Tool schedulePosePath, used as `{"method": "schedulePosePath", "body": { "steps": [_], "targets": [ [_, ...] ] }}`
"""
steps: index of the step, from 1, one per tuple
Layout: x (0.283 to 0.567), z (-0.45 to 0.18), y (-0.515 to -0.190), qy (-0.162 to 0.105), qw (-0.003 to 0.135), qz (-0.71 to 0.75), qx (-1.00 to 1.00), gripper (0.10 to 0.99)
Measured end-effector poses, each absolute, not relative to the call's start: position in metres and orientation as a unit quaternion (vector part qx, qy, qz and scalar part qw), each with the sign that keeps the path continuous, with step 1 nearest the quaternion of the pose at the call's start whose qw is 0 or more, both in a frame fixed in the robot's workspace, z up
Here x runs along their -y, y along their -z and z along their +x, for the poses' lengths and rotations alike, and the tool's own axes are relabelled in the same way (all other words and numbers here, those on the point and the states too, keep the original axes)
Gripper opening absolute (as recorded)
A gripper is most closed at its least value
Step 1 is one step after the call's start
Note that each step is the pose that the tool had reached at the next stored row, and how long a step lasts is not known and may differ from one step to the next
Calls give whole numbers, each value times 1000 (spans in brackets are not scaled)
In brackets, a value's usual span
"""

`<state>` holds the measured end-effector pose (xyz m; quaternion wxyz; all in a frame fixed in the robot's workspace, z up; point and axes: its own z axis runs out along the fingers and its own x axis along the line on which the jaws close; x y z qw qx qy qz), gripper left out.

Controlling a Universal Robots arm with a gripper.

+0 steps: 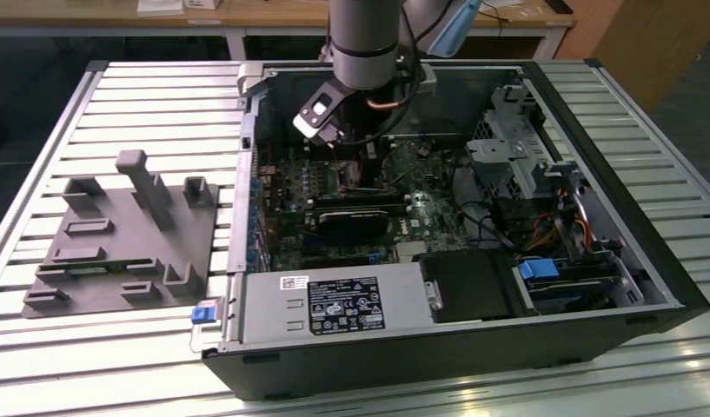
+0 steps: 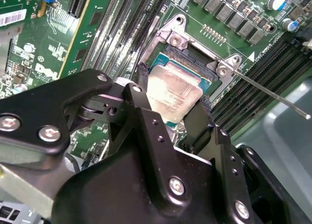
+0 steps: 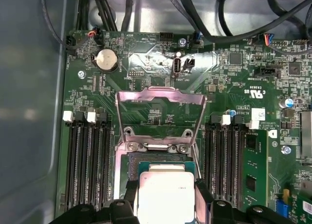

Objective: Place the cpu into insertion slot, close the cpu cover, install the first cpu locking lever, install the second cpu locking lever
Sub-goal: 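Place the cpu into insertion slot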

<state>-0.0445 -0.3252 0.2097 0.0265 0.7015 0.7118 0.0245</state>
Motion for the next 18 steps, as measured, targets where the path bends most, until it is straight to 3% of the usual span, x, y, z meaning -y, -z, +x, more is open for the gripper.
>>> {"method": "schedulePosePath", "body": {
  "steps": [18],
  "targets": [
    [320, -44, -199, -22, 26, 707, -707, 541]
  ]
}}
